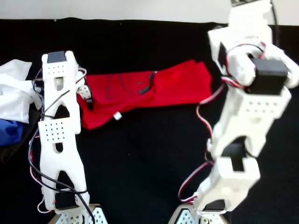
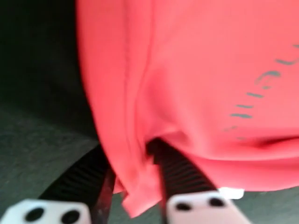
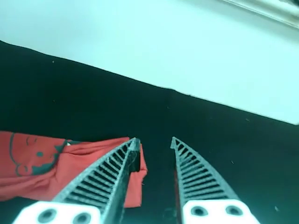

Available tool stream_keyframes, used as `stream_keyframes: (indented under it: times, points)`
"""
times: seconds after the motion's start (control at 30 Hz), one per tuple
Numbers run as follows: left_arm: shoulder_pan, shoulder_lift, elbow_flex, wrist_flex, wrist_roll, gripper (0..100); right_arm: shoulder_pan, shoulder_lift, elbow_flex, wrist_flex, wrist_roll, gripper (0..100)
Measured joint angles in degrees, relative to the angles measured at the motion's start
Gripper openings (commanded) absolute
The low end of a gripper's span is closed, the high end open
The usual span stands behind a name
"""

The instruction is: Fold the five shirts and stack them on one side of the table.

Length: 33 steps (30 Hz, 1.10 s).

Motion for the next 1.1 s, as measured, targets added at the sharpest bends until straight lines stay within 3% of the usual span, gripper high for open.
stream_keyframes:
  times: [0.3,0.37,0.47,0.67,0.87,1.1]
  points:
    - [-5.6,0.4,-5.9,-0.4,-7.8,1,2.0,-26.3,39.8,0.0,0.0,8.5]
    - [-5.8,0.4,-6.0,-0.4,-9.3,1,2.5,-30.9,51.3,-2.4,0.0,0.6]
    - [-4.1,-1.5,-4.5,-0.7,-9.8,1,4.2,-35.4,69.4,-10.0,0.0,0.5]
    - [4.9,-16.8,4.7,-0.7,-10.0,1,7.4,-39.6,104.4,-31.0,0.0,0.5]
    - [19.2,-26.1,6.2,-1.1,-10.0,1,17.3,-45.4,127.1,-45.8,0.0,0.5]
    - [32.4,-26.3,5.8,-13.2,-9.9,9,23.4,-56.4,145.8,-52.1,0.0,0.5]
